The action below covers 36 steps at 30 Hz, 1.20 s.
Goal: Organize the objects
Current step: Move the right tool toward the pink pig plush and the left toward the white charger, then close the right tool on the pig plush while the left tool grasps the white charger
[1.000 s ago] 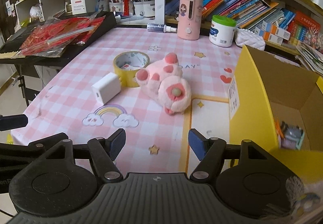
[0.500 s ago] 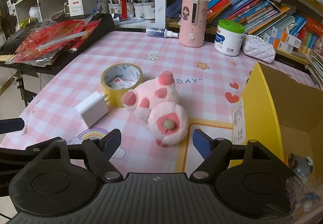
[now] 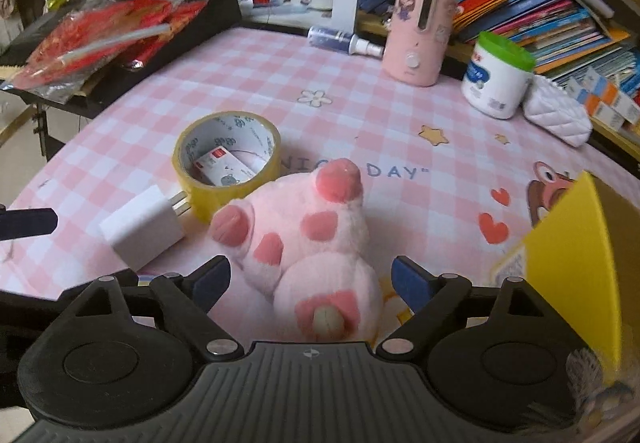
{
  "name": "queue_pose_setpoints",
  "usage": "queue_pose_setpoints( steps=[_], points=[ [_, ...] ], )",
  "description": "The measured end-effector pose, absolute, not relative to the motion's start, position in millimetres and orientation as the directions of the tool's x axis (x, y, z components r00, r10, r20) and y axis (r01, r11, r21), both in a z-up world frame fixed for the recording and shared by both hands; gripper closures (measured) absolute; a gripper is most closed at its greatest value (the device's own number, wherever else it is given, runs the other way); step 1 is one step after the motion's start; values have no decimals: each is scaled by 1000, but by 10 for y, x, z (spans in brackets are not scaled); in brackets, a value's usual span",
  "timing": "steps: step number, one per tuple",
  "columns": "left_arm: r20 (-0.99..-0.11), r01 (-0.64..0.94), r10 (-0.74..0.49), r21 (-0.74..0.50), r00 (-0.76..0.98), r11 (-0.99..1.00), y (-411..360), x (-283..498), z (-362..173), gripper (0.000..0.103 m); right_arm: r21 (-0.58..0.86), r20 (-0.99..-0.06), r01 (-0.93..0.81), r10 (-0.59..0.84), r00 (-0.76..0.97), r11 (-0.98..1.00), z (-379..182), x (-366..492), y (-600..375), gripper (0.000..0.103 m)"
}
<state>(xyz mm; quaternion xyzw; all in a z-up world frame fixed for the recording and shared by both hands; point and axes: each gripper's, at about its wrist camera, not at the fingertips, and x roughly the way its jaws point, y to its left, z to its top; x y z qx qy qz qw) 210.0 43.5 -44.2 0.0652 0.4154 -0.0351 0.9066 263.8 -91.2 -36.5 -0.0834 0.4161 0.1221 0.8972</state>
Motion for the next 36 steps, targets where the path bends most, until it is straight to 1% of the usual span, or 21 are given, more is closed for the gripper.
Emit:
queue_pose_setpoints(
  steps=[1,2,3,4,6,9,12,14,16,17,18,19,22,26,31,36],
  points=[
    [-761,121,-10,90,649,989,426,2122,-458,24,-46,-770,-294,154,619,955,-386,2680,-904,17],
    [-765,126,-11,92,644,988,411,2148,-475,24,-44,-773,-299,157,615,953,-407,2726,-896,21],
    [-768,131,-12,94,640,987,397,2171,-489,25,-39,-775,-302,162,611,953,-421,2760,-895,31],
    [-771,137,-13,97,637,986,378,2196,-501,28,-29,-778,-306,170,605,952,-427,2790,-902,38],
    [-775,150,-17,100,631,984,341,2262,-525,32,-6,-779,-301,184,599,954,-420,2820,-929,45],
    [-777,162,-24,101,629,982,307,2361,-555,35,37,-766,-276,205,610,960,-341,2794,-1014,47],
    [-784,177,-29,104,620,979,264,2459,-617,44,49,-730,-257,210,650,965,-203,2723,-1105,47],
    [-794,185,-31,103,607,977,243,2508,-664,53,57,-714,-246,212,667,968,-127,2691,-1169,47],
    [-787,180,-35,98,616,979,244,2515,-664,55,63,-710,-236,210,672,970,-92,2674,-1215,47],
    [-786,181,-38,95,617,979,248,2518,-663,63,63,-710,-232,207,673,971,-86,2670,-1230,47],
    [-785,185,-48,86,618,979,251,2519,-662,67,62,-713,-227,203,671,972,-88,2666,-1245,47],
    [-786,188,-60,72,615,980,259,2518,-661,77,65,-718,-222,200,667,973,-94,2663,-1260,47],
    [-797,175,-77,36,599,984,296,2505,-645,79,74,-729,-211,198,655,975,-101,2629,-1282,47],
    [-797,158,-103,-10,595,987,365,2405,-581,79,64,-718,-216,195,669,974,-60,2531,-1271,47],
    [-770,133,-126,-54,625,990,502,2199,-381,79,51,-713,-220,190,675,974,-20,2424,-1253,47],
    [-738,92,-161,-134,655,987,692,1968,-149,79,23,-708,-256,197,678,966,13,2238,-1193,47]
  ],
)
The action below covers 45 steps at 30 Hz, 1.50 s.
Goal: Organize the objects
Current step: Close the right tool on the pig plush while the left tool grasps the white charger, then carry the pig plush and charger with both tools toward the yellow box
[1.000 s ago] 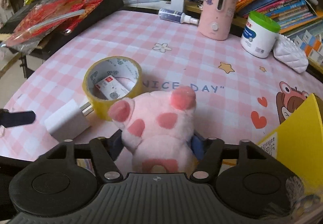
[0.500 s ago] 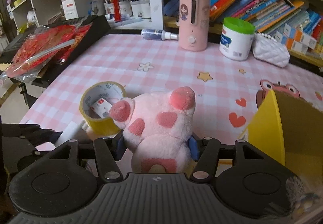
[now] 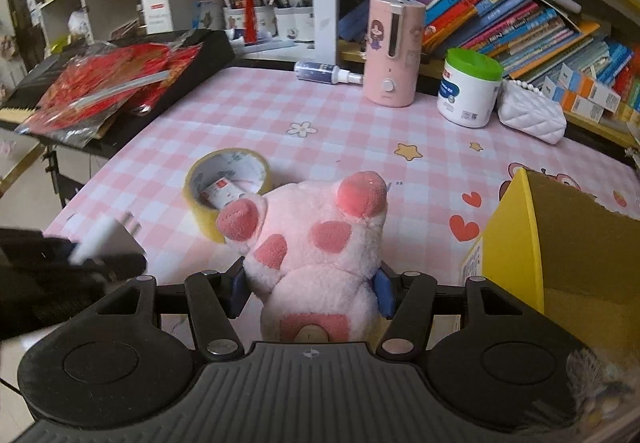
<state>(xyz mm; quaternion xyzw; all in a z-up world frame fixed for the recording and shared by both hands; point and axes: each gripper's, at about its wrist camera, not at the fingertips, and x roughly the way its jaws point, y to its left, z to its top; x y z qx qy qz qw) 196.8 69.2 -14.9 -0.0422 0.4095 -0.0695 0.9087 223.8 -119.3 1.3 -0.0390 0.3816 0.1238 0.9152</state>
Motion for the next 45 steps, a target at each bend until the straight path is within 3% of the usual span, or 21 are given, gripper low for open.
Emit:
queue_pose_setpoints(
  steps=[5,24,45],
  points=[
    [-717,78,-193,-190,669,979,803,1732,-38,79,43,-708,-253,208,675,966,26,2045,-1112,47],
    [-691,115,-241,-224,681,968,958,860,2,79,61,-715,-211,190,673,976,49,1203,-952,47],
    [-699,213,-293,-203,652,956,934,-52,-12,79,90,-715,-128,153,682,988,6,65,-951,47]
  ],
)
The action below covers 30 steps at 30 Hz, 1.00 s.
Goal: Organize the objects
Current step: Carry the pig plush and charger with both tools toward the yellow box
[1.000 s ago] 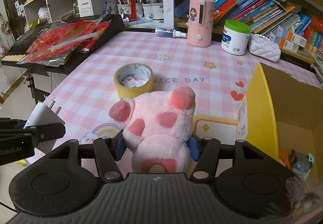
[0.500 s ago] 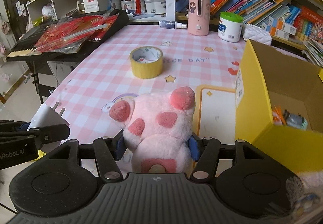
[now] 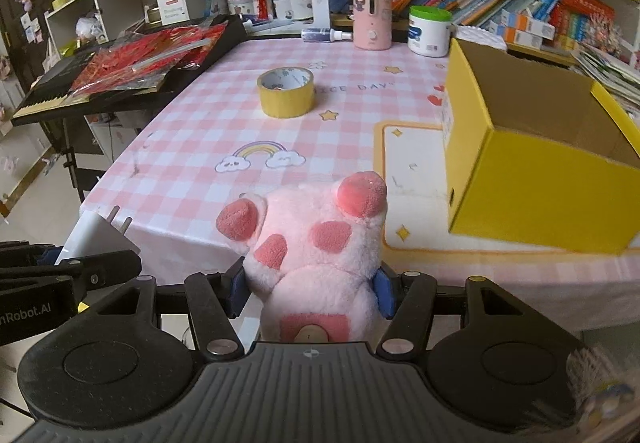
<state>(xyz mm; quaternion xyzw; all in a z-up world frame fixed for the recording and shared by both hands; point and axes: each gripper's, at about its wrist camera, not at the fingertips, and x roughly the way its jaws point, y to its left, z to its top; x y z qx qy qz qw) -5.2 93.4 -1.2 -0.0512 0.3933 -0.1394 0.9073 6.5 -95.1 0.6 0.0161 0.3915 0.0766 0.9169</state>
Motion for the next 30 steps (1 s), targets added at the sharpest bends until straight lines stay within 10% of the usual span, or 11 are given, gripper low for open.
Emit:
queue_pose_setpoints(
  steps=[30],
  points=[
    [-693,448,-439,-184,572,875,155,-38,36,79,114,-722,163,-31,691,980,0,-460,-1795,47]
  ],
)
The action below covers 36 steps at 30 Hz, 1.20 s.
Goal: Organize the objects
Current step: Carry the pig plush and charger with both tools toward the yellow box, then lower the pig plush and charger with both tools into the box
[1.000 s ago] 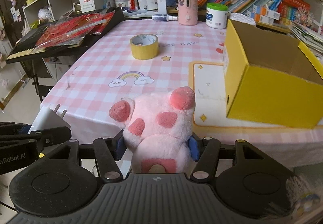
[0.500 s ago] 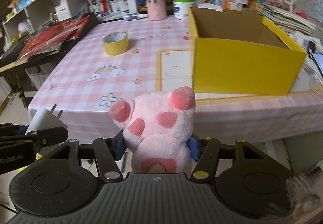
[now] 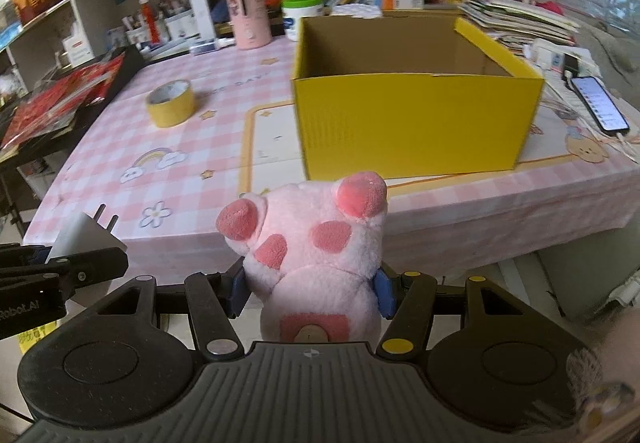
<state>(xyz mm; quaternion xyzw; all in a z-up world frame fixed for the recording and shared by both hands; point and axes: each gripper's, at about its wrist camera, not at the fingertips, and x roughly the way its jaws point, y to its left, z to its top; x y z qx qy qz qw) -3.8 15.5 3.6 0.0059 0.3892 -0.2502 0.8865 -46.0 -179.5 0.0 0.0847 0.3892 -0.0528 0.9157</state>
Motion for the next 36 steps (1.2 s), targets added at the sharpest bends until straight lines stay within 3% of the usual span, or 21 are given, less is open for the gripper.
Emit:
queue_pose_setpoints(
  steps=[17,36],
  points=[
    [-669,544,-514,-192,537,817,-454,120,88,79,92,-719,260,-116,686,961,56,-515,-2314,47],
    [-587,588,-559,-166,586,791,-1306,735,356,79,76,-612,273,-171,772,959,410,37,-3161,47]
  ],
)
